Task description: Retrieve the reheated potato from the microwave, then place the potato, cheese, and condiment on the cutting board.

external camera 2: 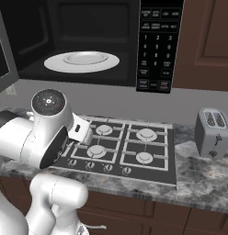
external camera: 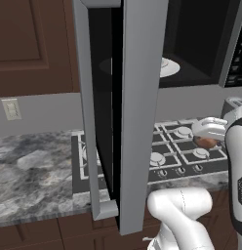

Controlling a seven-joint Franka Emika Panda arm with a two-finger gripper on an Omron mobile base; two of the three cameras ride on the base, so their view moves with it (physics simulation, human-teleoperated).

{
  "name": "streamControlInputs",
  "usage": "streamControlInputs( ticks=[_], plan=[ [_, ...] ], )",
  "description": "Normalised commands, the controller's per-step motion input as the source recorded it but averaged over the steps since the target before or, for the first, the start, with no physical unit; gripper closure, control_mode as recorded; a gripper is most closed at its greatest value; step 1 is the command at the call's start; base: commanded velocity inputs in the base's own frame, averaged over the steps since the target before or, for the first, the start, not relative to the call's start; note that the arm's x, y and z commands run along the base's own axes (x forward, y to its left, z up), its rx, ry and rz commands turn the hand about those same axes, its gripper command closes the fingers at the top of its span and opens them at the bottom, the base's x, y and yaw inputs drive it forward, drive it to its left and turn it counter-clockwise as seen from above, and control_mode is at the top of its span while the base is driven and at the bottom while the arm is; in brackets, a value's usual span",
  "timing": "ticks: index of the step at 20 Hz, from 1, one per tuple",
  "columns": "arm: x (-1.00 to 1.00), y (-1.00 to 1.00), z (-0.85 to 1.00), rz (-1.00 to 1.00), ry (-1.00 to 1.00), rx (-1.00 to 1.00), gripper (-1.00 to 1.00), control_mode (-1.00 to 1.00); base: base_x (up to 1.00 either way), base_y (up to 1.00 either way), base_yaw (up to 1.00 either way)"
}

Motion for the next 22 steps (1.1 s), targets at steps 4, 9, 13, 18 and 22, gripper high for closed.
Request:
streamControlInputs(
  ticks=[4, 9, 13, 18, 22],
  plan=[
    [0.00, 0.00, 0.00, 0.00, 0.00, 0.00, 1.00, -1.00, 0.00, 0.00, 0.00],
    [0.00, 0.00, 0.00, 0.00, 0.00, 0.00, 1.00, -1.00, 0.00, 0.00, 0.00],
    [0.00, 0.00, 0.00, 0.00, 0.00, 0.00, 1.00, 1.00, 0.00, 0.00, 0.00],
    [0.00, 0.00, 0.00, 0.00, 0.00, 0.00, 1.00, 1.00, 0.00, 0.00, 0.00],
    [0.00, 0.00, 0.00, 0.00, 0.00, 0.00, 1.00, 1.00, -0.05, 0.00, 0.00]
  ],
)
